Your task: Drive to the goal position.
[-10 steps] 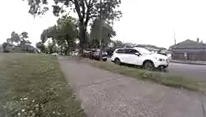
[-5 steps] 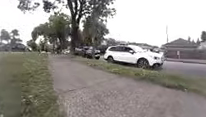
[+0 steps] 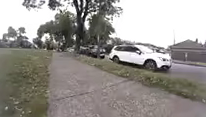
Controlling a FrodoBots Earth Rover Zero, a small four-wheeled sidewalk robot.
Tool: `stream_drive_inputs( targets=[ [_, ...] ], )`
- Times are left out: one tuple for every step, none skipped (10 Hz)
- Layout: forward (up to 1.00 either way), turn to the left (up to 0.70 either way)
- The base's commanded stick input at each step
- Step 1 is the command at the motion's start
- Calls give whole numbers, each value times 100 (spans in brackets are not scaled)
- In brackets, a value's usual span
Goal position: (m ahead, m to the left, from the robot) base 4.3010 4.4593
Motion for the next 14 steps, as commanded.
stream_drive_inputs(
  targets=[
    [70, 35],
    [70, 35],
    [70, 35],
    [70, 35],
    [70, 35],
    [70, 35],
    [70, 35],
    [70, 35],
    [70, 35],
    [70, 35],
    [70, 35],
    [70, 30],
    [70, 17],
    [70, 4]
  ],
)
